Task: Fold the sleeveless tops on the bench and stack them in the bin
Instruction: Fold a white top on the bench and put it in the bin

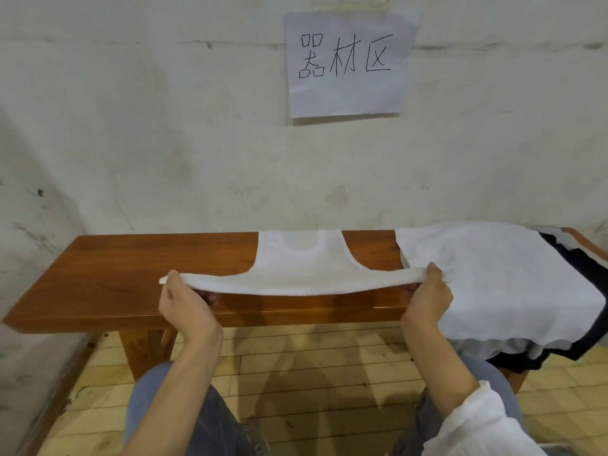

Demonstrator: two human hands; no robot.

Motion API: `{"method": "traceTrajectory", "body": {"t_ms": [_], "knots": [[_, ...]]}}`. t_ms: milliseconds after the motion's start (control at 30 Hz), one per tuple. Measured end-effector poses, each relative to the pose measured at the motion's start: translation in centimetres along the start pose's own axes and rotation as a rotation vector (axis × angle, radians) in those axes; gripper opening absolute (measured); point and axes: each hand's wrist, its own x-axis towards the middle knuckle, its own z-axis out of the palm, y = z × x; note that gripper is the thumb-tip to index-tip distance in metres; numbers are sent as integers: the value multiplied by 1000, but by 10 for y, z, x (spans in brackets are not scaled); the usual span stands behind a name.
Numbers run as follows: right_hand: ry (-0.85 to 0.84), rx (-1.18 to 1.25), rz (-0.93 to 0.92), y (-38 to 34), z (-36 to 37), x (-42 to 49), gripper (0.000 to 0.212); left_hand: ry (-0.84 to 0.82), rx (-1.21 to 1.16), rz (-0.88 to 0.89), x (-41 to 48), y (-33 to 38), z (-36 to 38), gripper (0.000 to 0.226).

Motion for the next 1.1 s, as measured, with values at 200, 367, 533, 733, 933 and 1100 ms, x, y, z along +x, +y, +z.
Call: {"method": "traceTrajectory", "body": {"t_ms": [200,367,533,733,933,1100], "knots": [[18,-26,-33,-7,-4,-9,22,-38,34,71,-12,6,4,22],[63,10,-109,-15,-3,-15,24,-46,-47,109,-16,16,7,20],[75,56,-218,-33,6,-23,16,-27,-119,144,-19,28,18,19],[55,69,-212,-40,18,-26,20,4,-137,139,-18,32,23,17],[53,122,-260,-49,18,-36,14,5,-176,196,-22,45,16,18],[38,171,-314,-60,21,-40,19,1,-213,217,-22,51,15,20]]}}
